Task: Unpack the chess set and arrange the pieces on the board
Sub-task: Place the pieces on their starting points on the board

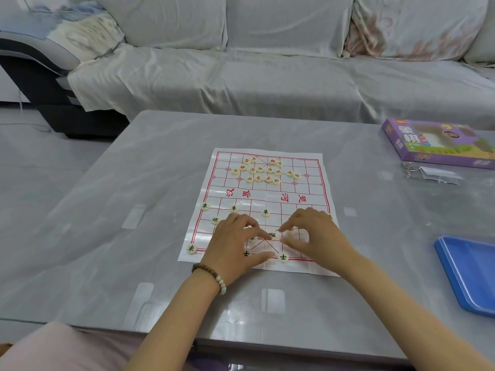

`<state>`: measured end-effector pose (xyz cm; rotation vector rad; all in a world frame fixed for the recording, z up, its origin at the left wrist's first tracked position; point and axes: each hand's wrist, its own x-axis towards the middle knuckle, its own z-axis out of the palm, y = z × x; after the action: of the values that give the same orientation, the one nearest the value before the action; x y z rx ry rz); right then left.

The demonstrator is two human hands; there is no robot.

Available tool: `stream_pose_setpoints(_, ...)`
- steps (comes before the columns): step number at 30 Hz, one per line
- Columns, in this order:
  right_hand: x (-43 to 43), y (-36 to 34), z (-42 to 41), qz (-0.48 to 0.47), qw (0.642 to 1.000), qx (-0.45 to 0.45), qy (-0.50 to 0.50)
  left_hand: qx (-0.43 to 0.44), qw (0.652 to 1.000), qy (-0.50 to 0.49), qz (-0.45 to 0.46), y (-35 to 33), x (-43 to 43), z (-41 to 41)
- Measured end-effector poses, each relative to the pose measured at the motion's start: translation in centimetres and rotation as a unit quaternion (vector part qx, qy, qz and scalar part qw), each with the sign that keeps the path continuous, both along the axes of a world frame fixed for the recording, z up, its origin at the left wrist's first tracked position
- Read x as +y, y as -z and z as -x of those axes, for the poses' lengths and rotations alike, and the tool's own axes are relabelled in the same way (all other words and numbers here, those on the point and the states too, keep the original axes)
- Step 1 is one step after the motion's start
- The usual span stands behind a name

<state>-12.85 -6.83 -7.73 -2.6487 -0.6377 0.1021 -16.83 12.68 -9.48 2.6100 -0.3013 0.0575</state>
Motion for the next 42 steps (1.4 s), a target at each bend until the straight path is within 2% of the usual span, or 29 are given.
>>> stream_pose_setpoints(6, -0.8, 0.9, 2.5, -0.013, 0.998, 0.049, -0.03, -0.019, 1.0, -0.014, 0.008, 1.2, 0.3, 1.0)
stream_pose_setpoints(18, -0.9, 2.0, 2.8, -0.034, 0.999, 0.037, -0.009, 0.019, 0.999, -0.031, 0.011, 1.4, 0.0, 1.1)
stream_pose_setpoints(24, -0.6, 1.0, 2.2, -0.058, 0.997, 0.038, 0.016, -0.016, 0.998, -0.047, 0.03, 1.1, 0.4, 0.8)
stream_pose_setpoints(28, 0.5, 0.2, 0.4, -0.015, 1.0, 0.016, 0.016, -0.013, 0.996, -0.079, 0.029, 0.3, 0.8, 0.2)
stream_pose_setpoints(34, 2.1, 0.5, -1.1, 0.068, 0.998, 0.003, -0.011, 0.048, 0.994, -0.101, 0.012, 0.2, 1.0, -0.6)
stream_pose_setpoints(42, 1.9, 0.7, -1.0, 0.055, 0.998, -0.005, -0.004, 0.022, 0.994, -0.096, 0.037, -0.1, 0.4, -0.4)
